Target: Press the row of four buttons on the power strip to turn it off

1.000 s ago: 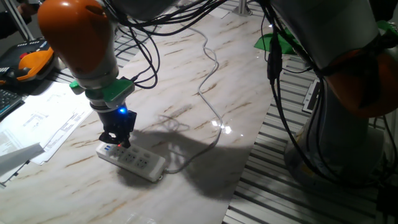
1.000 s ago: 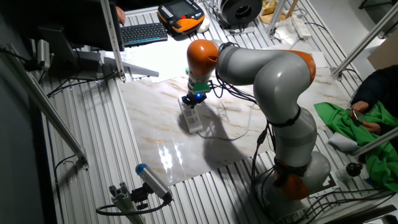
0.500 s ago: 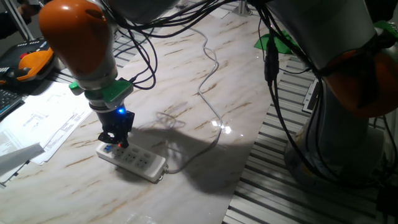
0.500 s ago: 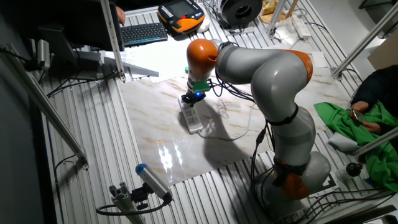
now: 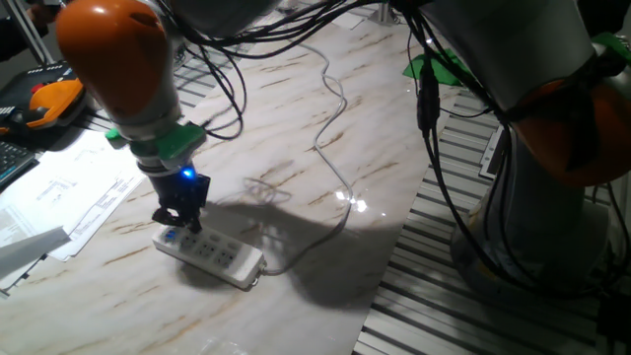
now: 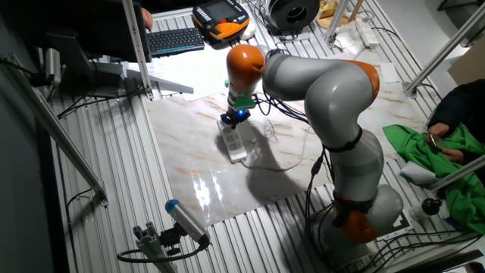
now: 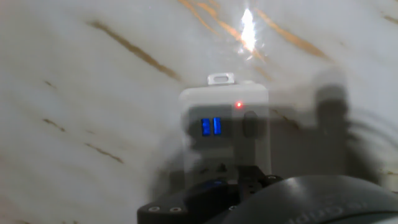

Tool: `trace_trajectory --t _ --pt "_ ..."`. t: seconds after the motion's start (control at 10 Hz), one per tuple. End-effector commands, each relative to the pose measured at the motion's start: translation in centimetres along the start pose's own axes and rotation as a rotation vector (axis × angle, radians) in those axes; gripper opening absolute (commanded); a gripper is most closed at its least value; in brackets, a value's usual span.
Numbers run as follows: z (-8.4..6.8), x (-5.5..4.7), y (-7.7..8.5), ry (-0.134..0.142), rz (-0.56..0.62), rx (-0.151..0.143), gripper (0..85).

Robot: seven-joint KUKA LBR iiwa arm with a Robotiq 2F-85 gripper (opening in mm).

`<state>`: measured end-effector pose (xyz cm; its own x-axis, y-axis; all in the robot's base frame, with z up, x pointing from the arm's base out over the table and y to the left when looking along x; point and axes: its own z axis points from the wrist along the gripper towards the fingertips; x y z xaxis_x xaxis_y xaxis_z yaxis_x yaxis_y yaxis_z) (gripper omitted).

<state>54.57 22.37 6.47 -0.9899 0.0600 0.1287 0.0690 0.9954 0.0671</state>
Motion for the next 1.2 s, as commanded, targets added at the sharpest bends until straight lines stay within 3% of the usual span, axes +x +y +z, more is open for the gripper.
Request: trace_trajectory --t 0.0,0.2,0.4,0.6,1.1 --pt "0.0 -0.3 -0.1 -0.002 0.000 -0.001 0.0" --pt "0.2 -1.4 0.2 -0.023 0.026 -0.001 0.0" --pt "0.1 -2.4 0.4 -0.019 0.037 0.002 0.0" --pt "0.5 -2.8 0.2 -0.031 0.034 0.011 0.0" --pt "1.4 -3.4 0.2 -0.029 0.029 0.006 0.0"
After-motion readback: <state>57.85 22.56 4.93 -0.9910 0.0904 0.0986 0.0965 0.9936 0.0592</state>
